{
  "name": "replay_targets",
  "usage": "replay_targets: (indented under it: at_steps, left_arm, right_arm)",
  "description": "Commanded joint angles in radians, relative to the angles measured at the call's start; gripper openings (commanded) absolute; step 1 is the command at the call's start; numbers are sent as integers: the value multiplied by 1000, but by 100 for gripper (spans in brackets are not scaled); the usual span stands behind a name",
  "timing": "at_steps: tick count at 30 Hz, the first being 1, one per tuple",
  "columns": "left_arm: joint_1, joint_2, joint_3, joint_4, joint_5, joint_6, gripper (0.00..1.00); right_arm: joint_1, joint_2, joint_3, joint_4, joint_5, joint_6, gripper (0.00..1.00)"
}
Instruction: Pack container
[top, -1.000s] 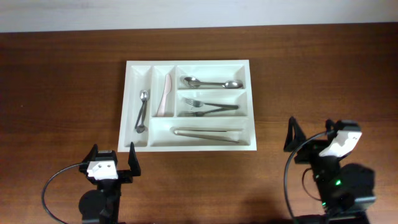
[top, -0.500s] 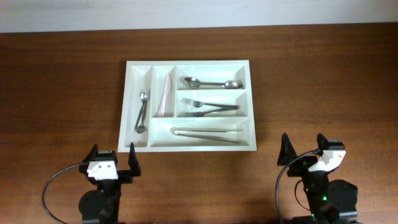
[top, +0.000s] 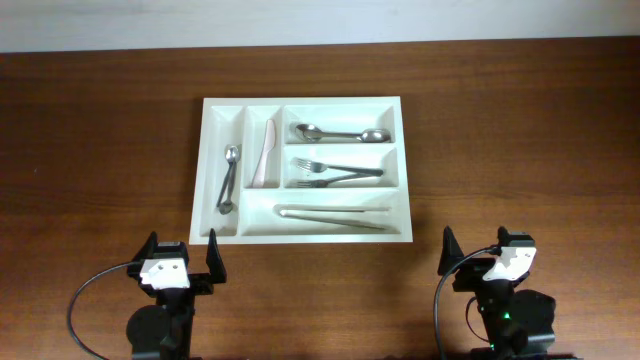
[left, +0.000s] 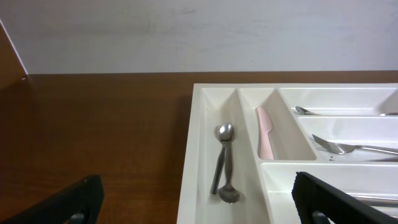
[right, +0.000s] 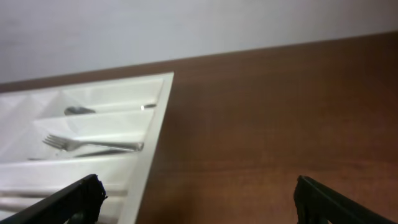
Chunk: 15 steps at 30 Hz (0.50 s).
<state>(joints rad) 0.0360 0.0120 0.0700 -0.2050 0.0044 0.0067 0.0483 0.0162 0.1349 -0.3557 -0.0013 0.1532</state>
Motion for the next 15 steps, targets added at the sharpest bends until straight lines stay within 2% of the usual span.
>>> replay_targets:
  at_steps: [1,15]
  left_arm:
    - [6,-6,-9,3,8,8,99]
    - [6,-6,-9,3,8,8,99]
  right_arm:
    - [-4,-13,-10,-28,-14,-8,99]
    - [-4,-13,-12,-65,-25,-18,99]
